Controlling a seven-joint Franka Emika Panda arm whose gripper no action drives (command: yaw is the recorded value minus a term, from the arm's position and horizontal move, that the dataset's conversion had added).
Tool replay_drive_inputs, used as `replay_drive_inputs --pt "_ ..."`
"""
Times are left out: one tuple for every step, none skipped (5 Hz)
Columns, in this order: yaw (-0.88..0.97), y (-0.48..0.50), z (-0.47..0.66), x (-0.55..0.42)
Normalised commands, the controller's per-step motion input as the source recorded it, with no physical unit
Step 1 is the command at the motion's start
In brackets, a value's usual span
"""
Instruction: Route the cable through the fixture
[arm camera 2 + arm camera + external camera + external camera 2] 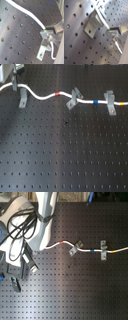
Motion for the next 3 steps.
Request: replay_drive_inputs --pt "-0.1 0.148 0.42 -0.095" --pt "-0.14 0.011 0.27 -0.205" --pt "0.0 0.018 0.01 -0.136"
